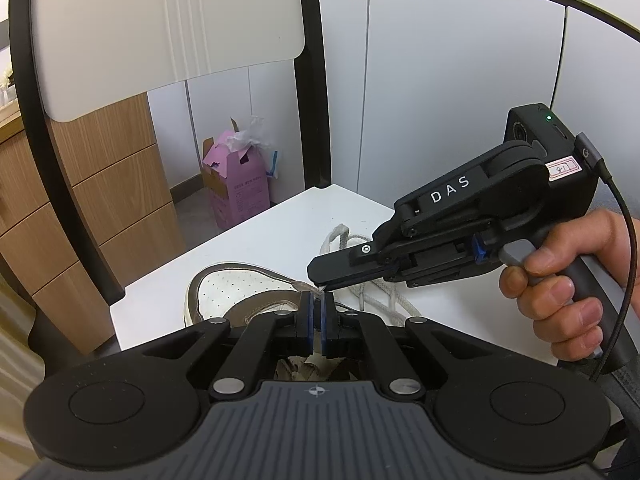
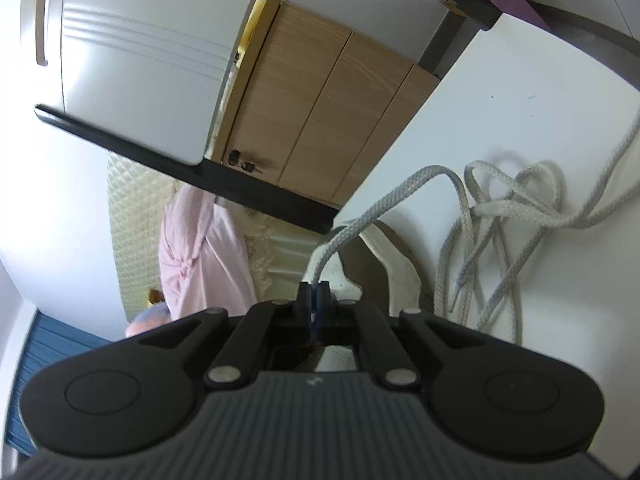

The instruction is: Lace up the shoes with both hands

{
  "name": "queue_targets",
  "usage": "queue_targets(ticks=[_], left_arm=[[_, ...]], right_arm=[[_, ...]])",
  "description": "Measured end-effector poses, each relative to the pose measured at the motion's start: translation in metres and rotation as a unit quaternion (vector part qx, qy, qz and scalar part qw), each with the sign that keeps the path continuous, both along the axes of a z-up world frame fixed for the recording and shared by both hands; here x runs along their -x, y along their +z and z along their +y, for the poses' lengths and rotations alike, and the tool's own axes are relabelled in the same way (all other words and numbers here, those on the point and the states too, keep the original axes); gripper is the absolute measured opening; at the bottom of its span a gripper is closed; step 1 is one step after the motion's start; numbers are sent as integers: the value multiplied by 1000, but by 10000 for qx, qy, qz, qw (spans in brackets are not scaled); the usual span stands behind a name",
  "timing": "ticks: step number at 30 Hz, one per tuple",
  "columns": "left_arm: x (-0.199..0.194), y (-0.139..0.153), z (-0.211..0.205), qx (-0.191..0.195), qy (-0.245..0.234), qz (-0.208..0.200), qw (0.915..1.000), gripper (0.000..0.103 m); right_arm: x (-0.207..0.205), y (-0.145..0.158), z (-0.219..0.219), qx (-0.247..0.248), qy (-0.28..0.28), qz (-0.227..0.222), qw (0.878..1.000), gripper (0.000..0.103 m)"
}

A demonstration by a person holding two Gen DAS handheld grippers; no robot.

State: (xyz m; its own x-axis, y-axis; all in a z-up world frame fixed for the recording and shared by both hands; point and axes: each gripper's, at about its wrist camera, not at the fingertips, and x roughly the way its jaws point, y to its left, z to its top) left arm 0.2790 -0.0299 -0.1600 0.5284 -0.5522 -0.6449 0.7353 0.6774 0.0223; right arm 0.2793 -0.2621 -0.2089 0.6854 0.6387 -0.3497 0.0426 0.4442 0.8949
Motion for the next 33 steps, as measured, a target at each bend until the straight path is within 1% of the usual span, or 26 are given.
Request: queue_targets(ticks=[7, 8, 9, 10, 11, 12, 13, 14, 17, 19, 21, 22, 23, 25, 28, 31, 33], left_arm=[[1, 0, 0, -26, -15, -34, 10000, 4], [2, 0, 0, -22, -17, -39, 10000, 4], [2, 0, 0, -26, -16, -51, 10000, 4], [2, 0, -1, -35, -15, -68, 10000, 4], [3, 1, -1, -42, -17, -91, 9999, 4], [4, 1, -2, -49, -20, -113, 9999, 4], [4, 1, -1, -27, -18, -120, 9999, 4], [4, 1, -1, -4, -15, -126, 9999, 4], [6, 5, 3, 138, 32, -165, 9998, 5], [10, 14, 11, 466, 142, -227, 9986, 6], [16, 21, 20, 682, 378, -220, 9967, 11], [19, 25, 24, 788, 498, -216, 9954, 14], [25, 27, 27, 788, 648, -239, 9945, 19], [38, 29, 31, 705, 881, -214, 9934, 25], [58, 31, 32, 511, 1096, -206, 9924, 26], [70, 30, 30, 370, 1420, -247, 9889, 26], [70, 30, 28, 329, 1545, -247, 9871, 26]], right_arm=[[-1, 1, 3, 25, 70, -28, 10000, 3], [-1, 0, 2, 19, 72, 7, 10000, 8], [-1, 0, 1, 21, 66, 44, 10000, 9], [-1, 0, -1, 25, 50, 75, 10000, 12], [0, 1, -3, 17, 27, 85, 10000, 19], [1, 1, -5, 6, -2, 76, 10000, 22], [1, 1, -7, -7, -33, 66, 10000, 29], [2, 1, -8, -21, -55, 63, 10000, 31], [1, -1, -8, -64, -90, 82, 9999, 31], [0, -2, -9, -95, -115, 92, 9998, 31], [-1, -3, -9, -120, -137, 61, 9998, 26], [-1, -3, -8, -113, -138, 35, 9998, 19], [-1, -2, -8, -102, -134, 17, 9999, 13], [-1, -3, -7, -88, -114, 22, 9999, 9], [-2, -3, -5, -86, -81, 35, 9999, 4], [-3, -2, -4, 16, -44, 38, 10000, 4], [-4, -2, -2, 34, -30, 64, 10000, 4]])
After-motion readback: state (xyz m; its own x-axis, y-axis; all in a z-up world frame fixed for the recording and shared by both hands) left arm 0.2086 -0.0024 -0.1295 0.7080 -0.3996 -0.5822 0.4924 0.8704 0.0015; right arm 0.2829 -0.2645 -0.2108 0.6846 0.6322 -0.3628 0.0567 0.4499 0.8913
